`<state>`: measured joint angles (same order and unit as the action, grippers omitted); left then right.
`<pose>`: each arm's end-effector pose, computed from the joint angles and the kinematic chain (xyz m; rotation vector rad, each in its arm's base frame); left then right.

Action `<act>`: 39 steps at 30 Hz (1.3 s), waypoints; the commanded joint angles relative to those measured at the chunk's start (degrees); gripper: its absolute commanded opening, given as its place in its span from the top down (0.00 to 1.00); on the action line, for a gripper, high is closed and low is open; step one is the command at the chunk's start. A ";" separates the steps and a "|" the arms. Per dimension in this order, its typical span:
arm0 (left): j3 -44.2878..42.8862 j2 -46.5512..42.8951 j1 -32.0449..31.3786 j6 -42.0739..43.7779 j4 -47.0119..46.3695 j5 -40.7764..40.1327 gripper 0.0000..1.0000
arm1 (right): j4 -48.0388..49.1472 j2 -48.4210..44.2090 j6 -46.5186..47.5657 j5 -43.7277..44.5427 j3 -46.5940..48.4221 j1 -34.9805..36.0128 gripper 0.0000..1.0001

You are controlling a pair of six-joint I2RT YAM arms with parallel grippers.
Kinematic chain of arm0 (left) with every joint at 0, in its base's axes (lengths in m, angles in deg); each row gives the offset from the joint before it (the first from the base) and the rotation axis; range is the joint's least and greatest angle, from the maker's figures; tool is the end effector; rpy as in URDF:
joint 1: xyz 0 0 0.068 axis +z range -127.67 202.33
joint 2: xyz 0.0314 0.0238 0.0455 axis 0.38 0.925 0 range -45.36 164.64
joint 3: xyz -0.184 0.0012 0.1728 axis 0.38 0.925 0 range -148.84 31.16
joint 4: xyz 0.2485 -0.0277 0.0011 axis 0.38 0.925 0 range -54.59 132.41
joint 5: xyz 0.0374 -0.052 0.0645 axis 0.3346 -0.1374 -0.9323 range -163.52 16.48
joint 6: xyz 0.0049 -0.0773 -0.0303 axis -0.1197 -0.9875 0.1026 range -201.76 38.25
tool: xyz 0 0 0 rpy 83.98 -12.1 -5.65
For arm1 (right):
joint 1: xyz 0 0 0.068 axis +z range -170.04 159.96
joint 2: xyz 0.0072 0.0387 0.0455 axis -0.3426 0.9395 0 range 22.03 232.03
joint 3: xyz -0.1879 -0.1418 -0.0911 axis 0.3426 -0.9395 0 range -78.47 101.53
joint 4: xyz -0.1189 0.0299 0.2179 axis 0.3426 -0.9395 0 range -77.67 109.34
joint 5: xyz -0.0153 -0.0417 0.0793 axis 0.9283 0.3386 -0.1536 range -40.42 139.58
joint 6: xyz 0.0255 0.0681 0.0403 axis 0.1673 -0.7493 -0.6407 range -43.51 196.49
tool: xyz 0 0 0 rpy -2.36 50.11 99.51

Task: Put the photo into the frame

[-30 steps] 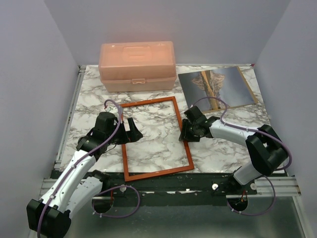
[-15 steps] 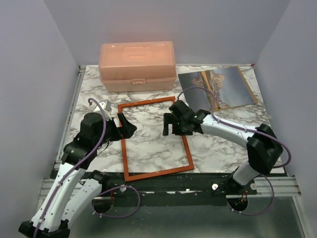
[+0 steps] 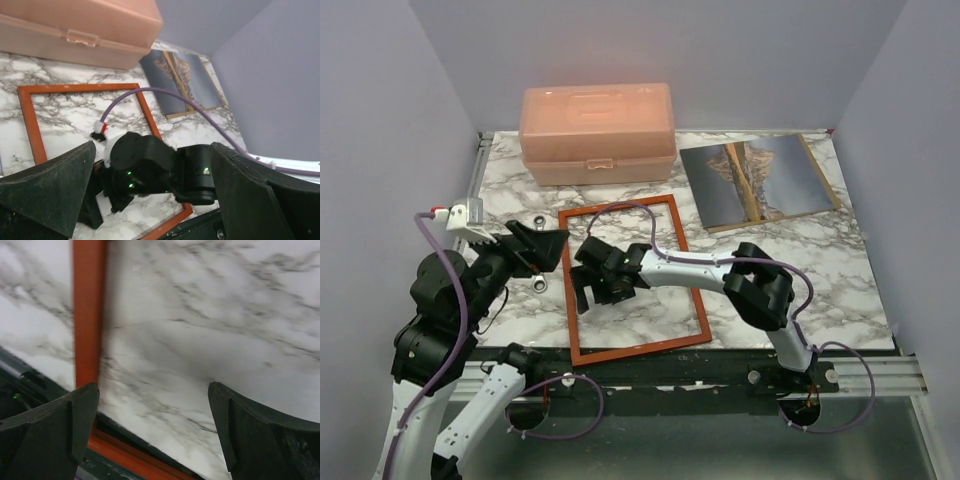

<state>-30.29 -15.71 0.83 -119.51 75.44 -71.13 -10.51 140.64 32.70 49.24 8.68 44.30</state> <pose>0.1108 -0.0468 0.3863 -0.2199 1.7675 -0.7944 0.1887 0.3936 0.1279 -0.5003 2.7489 0.5835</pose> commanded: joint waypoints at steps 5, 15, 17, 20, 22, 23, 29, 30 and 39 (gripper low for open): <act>-1.52 -5.31 -0.16 -1.21 -3.77 -0.03 0.01 | 0.41 8.39 -1.78 -5.19 10.58 4.02 0.00; 0.39 -5.66 -0.21 0.01 -3.99 1.47 0.01 | -6.91 17.23 -0.79 -0.12 20.71 6.17 0.02; 1.04 -5.72 -0.13 -0.04 -4.16 1.38 0.02 | -7.75 17.90 -0.62 1.57 21.35 6.28 0.05; 1.75 -5.54 -0.16 -0.02 -4.35 1.39 0.02 | -8.68 18.65 -0.29 3.47 21.90 6.30 0.10; 2.16 -5.45 -0.21 -0.03 -4.52 1.47 0.01 | -8.87 19.14 0.00 4.16 22.01 6.35 0.16; 2.43 -5.39 -0.16 -0.02 -4.61 1.51 0.01 | -8.75 19.49 0.01 4.29 22.09 6.34 0.18; 3.22 -5.00 -0.20 -0.02 -4.33 1.58 0.01 | -9.44 22.98 0.22 4.35 25.11 7.17 0.38; 3.31 -4.96 -0.17 -0.02 -4.13 1.51 0.02 | -9.97 23.51 0.36 4.38 25.69 7.25 0.44; 4.10 -5.15 -0.20 -0.10 -2.86 0.35 0.02 | -7.56 18.47 -0.40 4.25 21.55 7.34 0.96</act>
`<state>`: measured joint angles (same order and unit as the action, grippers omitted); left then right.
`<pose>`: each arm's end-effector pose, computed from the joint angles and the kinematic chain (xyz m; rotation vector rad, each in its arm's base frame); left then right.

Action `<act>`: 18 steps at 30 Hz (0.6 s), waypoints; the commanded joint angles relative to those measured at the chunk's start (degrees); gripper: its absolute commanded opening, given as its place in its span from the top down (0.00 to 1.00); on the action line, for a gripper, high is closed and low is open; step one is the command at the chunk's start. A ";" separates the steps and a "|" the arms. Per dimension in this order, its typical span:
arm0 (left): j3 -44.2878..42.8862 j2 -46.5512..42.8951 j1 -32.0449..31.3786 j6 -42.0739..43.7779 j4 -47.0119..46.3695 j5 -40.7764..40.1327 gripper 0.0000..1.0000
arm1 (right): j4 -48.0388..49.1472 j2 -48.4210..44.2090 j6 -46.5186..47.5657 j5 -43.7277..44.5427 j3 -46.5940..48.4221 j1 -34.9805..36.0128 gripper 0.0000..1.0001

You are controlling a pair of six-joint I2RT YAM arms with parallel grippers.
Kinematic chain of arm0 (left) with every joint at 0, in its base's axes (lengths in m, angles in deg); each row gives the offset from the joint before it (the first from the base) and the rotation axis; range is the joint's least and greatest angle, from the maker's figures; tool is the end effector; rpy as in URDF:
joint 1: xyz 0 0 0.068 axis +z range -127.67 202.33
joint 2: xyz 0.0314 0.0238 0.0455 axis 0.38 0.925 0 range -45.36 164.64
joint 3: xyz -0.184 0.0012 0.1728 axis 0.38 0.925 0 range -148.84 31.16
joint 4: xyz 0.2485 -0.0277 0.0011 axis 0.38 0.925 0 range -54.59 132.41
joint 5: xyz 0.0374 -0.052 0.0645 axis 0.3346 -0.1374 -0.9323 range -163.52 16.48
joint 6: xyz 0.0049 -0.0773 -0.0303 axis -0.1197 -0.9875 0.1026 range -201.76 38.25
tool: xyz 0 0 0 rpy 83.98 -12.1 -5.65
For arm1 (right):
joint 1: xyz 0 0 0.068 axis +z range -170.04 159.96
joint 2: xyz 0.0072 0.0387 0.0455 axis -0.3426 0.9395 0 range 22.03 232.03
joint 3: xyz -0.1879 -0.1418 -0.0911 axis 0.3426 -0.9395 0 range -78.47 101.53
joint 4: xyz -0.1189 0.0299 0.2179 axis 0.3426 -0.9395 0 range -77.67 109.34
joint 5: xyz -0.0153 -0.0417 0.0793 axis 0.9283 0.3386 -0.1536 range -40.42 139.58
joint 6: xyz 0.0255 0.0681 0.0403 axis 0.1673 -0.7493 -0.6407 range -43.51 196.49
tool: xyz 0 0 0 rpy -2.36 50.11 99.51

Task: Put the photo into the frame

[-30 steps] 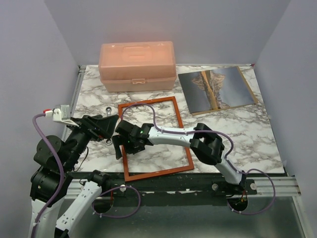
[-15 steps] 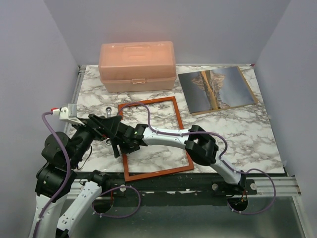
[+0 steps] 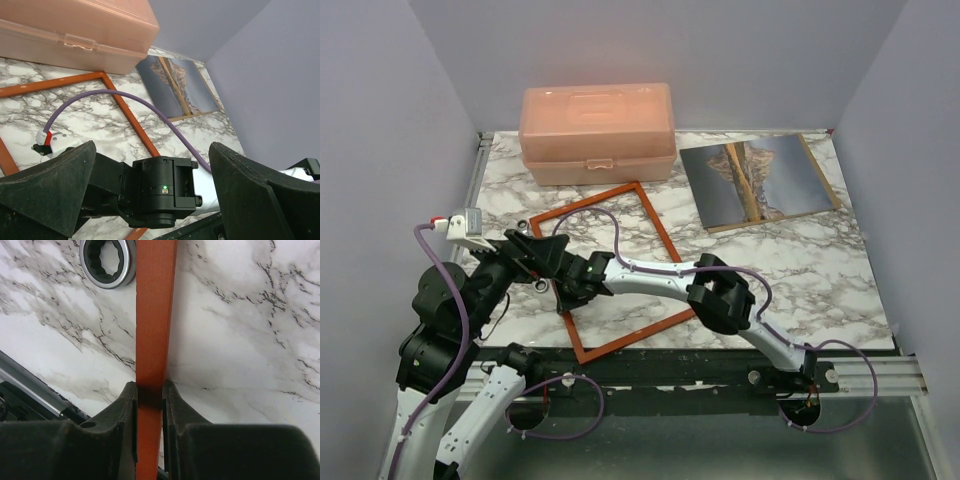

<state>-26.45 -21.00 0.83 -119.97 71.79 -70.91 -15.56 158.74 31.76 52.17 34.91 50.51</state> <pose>0.0982 -0.0421 0.3834 -0.2097 1.6787 -0.8306 0.1735 0.4810 0.1185 -0.5947 2.6745 0.6255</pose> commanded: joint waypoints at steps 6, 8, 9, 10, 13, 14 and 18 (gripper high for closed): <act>-0.47 0.28 -0.17 0.08 1.08 -0.77 0.02 | 1.02 -9.94 -1.47 1.91 -13.34 1.01 0.99; -0.71 0.53 -0.18 -0.32 1.81 -1.28 0.01 | 2.01 -13.90 -2.14 2.23 -16.63 0.88 0.99; -0.75 0.63 -0.21 -0.74 2.38 -1.71 0.02 | 2.63 -15.96 -2.37 2.10 -18.43 0.71 0.99; -0.76 0.79 -0.20 -1.07 2.97 -2.14 0.01 | 3.47 -17.74 -2.51 1.99 -19.98 0.70 0.99; -0.93 1.41 -0.15 -4.02 6.92 -7.27 0.01 | 5.38 -23.74 -3.11 1.23 -24.50 0.62 0.99; -0.77 1.65 -0.12 -4.39 7.62 -7.86 0.01 | 5.90 -25.41 -3.33 1.00 -25.76 0.64 0.99; -0.84 4.35 -0.12 -6.66 11.65 -9.18 0.01 | 7.39 -33.27 -4.65 0.40 -31.17 0.62 0.99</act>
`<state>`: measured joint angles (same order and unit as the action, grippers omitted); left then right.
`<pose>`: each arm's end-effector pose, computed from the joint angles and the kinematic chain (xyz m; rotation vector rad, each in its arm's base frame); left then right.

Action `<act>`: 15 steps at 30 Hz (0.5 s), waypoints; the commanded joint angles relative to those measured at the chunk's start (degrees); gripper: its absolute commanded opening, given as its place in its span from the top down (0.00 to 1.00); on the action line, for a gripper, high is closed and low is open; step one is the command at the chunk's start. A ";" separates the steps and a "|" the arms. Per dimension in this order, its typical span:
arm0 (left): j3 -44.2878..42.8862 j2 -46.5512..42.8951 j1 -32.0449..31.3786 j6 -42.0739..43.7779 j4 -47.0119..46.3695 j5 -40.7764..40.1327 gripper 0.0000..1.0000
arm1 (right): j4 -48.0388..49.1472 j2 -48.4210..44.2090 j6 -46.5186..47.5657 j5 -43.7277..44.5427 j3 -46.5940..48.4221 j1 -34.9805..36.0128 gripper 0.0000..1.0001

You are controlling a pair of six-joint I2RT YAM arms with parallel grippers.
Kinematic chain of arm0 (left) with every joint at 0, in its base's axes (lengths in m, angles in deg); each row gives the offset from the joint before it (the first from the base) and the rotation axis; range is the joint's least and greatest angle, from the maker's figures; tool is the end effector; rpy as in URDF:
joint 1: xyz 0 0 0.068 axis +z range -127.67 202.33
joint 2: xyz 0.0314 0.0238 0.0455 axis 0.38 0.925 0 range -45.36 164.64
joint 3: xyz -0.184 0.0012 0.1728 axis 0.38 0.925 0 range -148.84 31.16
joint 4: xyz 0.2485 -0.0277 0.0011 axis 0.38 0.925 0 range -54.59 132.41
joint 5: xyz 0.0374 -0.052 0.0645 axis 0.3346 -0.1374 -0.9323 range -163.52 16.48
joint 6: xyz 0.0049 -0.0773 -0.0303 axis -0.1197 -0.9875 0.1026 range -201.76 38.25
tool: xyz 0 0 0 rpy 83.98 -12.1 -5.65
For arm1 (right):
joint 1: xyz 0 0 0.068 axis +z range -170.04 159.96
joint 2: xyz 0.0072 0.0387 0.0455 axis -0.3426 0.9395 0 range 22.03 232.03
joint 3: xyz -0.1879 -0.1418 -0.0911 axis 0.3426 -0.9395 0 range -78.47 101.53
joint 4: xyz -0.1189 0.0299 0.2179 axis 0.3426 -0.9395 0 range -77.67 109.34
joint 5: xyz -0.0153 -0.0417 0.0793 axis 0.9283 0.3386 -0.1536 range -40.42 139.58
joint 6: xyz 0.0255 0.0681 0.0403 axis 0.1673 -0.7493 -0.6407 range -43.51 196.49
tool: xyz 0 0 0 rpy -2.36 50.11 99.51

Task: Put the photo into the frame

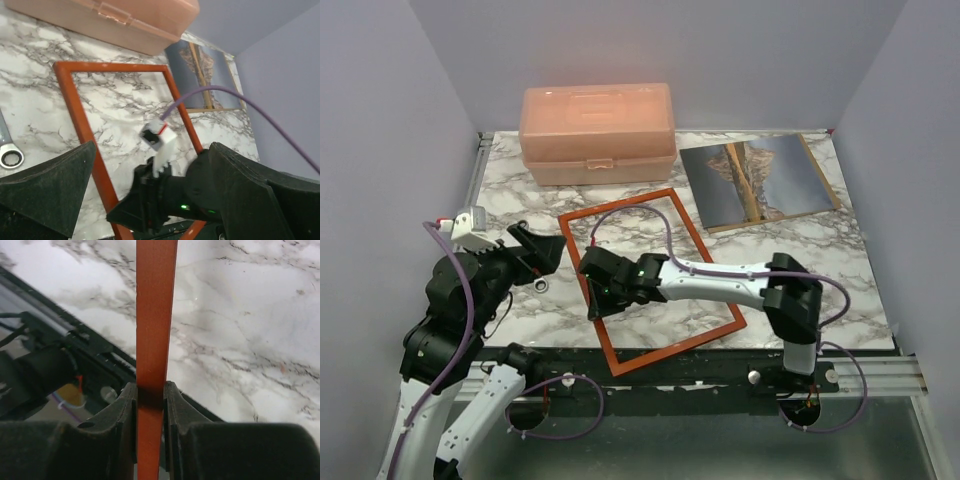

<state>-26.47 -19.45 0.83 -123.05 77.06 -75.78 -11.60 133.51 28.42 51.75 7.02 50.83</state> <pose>0.1056 -0.0384 0.3677 -0.3400 1.7747 -0.7603 0.1418 0.4000 0.1687 -0.5259 2.6870 0.6739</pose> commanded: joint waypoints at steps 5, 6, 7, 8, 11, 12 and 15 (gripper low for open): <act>0.69 6.44 -0.12 -5.95 7.44 -3.12 0.01 | 4.65 -15.84 -2.09 1.29 -7.36 0.31 0.99; 1.55 6.84 0.01 -6.20 6.22 -2.19 0.01 | 4.66 -17.23 -2.05 1.37 -7.97 0.27 0.99; 2.63 7.44 0.05 -6.45 5.20 -0.95 0.02 | 4.74 -18.54 -1.98 1.41 -8.44 0.25 0.99; 3.48 8.02 0.18 -6.95 3.99 0.22 0.02 | 5.04 -19.42 -1.82 1.19 -8.77 0.26 0.99; 7.23 9.95 1.09 -7.95 -0.59 6.84 0.02 | 6.45 -22.15 -1.50 -0.23 -10.00 0.27 0.99; 8.59 10.62 1.75 -8.13 -2.94 10.25 0.01 | 7.05 -22.81 -1.30 -0.92 -10.47 0.27 0.99; 12.77 12.24 4.35 -10.16 -9.32 17.79 0.03 | 8.36 -25.04 -1.39 -1.71 -11.86 0.31 0.99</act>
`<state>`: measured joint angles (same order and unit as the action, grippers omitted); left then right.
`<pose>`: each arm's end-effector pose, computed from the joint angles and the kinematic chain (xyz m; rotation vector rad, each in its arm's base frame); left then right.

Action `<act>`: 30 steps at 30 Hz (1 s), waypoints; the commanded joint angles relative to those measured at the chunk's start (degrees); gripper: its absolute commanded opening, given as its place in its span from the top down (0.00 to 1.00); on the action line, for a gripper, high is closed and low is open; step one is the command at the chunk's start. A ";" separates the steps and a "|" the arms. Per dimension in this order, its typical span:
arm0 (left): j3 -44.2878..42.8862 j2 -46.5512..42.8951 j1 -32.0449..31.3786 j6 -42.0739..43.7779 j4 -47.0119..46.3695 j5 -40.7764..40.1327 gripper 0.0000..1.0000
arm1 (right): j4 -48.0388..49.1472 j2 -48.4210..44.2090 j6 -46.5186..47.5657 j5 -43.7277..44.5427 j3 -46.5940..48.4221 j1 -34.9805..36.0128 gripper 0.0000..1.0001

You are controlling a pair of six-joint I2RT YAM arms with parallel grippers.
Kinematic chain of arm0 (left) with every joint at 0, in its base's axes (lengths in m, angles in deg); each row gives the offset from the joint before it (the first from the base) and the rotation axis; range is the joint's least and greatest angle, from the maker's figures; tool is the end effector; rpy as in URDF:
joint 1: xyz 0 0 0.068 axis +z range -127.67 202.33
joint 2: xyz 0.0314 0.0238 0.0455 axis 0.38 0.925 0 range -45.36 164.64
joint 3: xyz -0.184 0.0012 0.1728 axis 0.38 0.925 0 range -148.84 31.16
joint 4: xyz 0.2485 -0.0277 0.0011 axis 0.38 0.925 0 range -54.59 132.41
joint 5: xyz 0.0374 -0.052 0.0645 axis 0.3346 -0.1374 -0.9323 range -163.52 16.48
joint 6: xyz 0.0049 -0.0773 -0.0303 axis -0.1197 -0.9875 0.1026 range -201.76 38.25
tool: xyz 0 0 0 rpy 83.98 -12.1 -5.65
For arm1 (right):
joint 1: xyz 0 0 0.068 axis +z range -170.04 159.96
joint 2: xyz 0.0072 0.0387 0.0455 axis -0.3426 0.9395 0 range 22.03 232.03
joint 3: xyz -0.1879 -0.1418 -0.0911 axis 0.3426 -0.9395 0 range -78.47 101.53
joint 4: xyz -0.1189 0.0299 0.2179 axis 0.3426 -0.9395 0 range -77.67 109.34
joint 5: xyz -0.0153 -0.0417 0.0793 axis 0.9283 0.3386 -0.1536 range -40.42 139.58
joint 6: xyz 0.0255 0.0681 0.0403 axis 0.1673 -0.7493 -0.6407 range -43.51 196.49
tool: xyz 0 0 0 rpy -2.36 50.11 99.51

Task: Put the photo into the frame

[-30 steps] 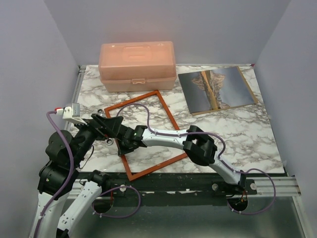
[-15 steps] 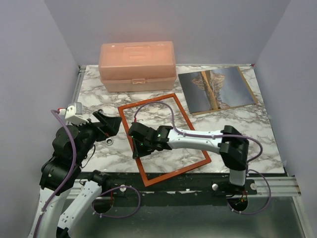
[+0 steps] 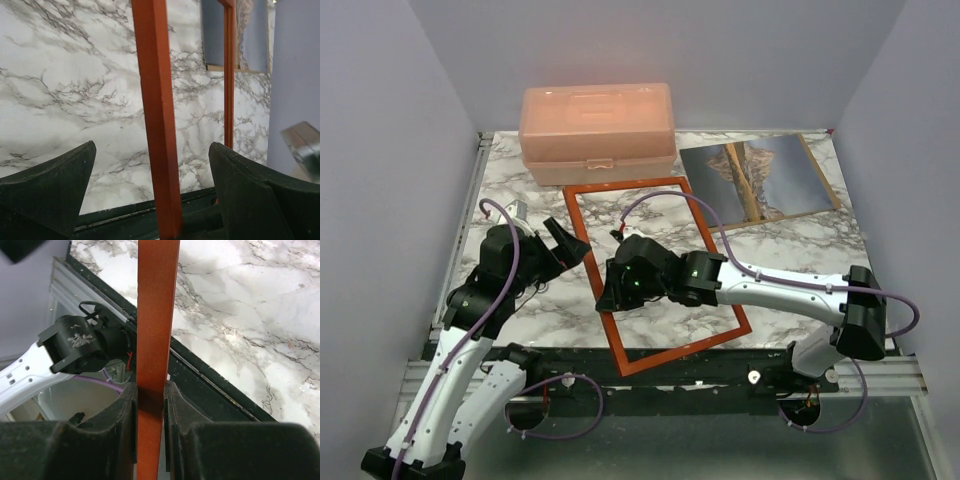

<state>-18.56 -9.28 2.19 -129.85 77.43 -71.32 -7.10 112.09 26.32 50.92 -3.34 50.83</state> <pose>0.1537 -0.0592 0.3000 -0.4971 2.0996 -0.7559 0.1232 0.3495 0.2575 -0.4413 2.4922 0.9810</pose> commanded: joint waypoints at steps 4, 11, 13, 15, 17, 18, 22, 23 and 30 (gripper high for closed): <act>10.74 3.47 7.84 -5.80 -18.96 23.09 0.05 | 5.17 -5.56 0.77 -2.82 -2.93 0.30 0.99; 15.76 4.81 10.56 -7.34 -29.70 30.05 0.16 | 6.27 -5.88 0.87 -5.72 -3.46 0.32 0.99; 16.13 4.89 10.56 -7.45 -31.06 30.82 0.20 | 6.31 -5.40 1.01 -6.06 -3.41 0.32 1.00; 16.19 4.91 10.56 -7.45 -31.46 31.18 0.27 | 6.31 -4.88 1.07 -6.18 -3.25 0.29 0.99; 16.13 4.65 10.56 -7.30 -31.31 31.23 0.35 | 6.31 -4.34 1.25 -6.01 -3.15 0.27 0.99; 16.14 4.31 10.56 -7.15 -31.10 31.11 0.39 | 6.31 -4.06 1.19 -5.80 -3.15 0.31 0.99; 15.55 3.32 10.56 -5.69 -28.71 29.43 0.58 | 6.30 -3.59 1.16 -4.70 -3.15 0.30 0.99; 15.46 3.22 10.56 -5.21 -28.11 29.11 0.65 | 6.30 -3.49 1.17 -4.43 -3.07 0.32 0.96; 15.11 3.35 10.56 -4.95 -26.50 27.80 0.98 | 4.37 -2.62 2.12 -1.73 -0.95 0.27 0.73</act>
<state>-2.89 -5.35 12.53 -138.11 49.21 -42.95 -2.36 109.43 26.58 45.85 -6.64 50.90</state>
